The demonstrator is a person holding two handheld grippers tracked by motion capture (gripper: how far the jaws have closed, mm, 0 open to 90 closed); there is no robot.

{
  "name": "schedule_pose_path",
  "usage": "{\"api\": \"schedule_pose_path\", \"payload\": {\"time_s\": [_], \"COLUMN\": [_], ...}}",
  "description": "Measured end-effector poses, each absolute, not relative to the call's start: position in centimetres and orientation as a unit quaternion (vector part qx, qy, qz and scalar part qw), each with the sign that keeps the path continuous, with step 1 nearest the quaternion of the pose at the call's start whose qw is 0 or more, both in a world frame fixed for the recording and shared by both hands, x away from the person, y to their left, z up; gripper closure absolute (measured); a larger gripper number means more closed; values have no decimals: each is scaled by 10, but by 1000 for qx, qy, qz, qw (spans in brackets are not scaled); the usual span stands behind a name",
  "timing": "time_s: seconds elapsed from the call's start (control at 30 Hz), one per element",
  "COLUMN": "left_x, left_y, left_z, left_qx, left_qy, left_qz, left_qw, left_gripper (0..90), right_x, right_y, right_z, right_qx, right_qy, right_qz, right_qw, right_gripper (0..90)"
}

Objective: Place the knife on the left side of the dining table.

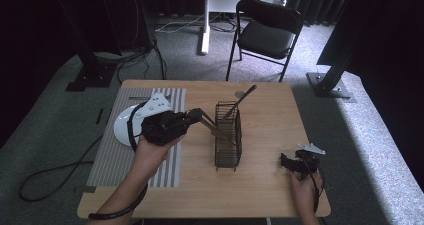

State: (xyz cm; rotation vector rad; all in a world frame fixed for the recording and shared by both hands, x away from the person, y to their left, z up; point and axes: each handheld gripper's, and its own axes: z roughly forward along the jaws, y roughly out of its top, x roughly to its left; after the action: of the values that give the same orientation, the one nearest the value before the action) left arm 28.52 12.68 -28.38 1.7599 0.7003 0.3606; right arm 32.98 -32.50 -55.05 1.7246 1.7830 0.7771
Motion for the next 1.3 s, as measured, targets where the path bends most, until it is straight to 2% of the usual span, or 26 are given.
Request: {"api": "schedule_pose_path", "payload": {"time_s": [0.57,1.3], "left_x": [276,276], "left_y": [170,232], "left_z": [-282,-326], "left_qx": [728,709], "left_qy": [335,422], "left_qz": [183,201], "left_qw": [569,528], "left_gripper": [837,836], "right_x": [330,330], "right_y": [-325,-325], "right_z": [-550,-550], "right_qx": [639,639], "right_qy": [661,661], "right_qz": [288,288], "right_qw": [267,268], "right_gripper": [115,115]}}
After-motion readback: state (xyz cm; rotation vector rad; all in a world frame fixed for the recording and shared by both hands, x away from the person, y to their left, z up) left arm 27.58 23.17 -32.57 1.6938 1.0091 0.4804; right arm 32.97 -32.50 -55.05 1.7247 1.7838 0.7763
